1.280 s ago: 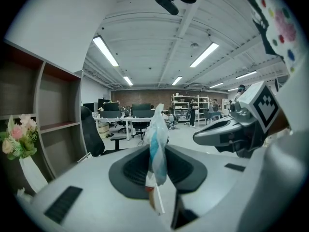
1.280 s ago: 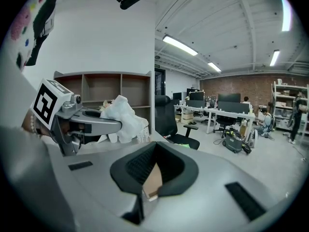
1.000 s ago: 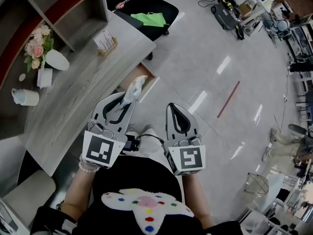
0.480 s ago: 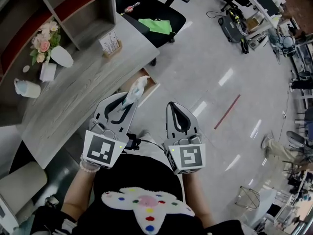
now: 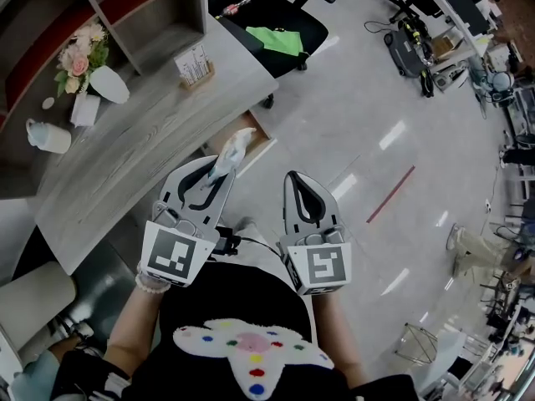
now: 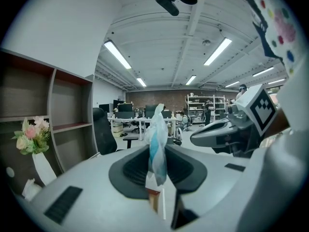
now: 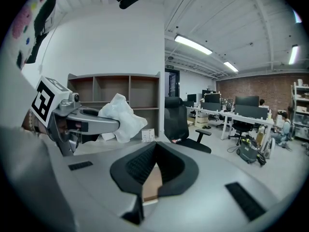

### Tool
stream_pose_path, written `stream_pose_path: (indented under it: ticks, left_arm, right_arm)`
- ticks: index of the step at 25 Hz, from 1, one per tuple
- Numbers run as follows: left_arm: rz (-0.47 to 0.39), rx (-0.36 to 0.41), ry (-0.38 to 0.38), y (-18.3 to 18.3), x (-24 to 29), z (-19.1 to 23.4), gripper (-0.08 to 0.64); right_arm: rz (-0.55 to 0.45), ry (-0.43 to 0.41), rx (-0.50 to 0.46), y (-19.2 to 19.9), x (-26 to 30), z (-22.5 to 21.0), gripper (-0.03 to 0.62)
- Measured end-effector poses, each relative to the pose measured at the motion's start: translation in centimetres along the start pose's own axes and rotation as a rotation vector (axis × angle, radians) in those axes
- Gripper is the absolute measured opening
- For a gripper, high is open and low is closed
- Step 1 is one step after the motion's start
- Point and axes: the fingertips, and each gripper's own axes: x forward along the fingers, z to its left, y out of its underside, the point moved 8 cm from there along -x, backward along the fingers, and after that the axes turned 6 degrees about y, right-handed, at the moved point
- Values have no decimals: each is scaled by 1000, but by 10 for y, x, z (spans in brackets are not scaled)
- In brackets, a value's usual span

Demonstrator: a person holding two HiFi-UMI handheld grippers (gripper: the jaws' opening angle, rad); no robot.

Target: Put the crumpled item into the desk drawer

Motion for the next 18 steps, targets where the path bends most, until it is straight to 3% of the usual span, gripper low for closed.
stream_pose_path:
  ticks: [18]
  left_arm:
    - [50,-15,-38,20,0,-8,83]
  right_arm:
    - [62,-36,21,38,8,-14,5]
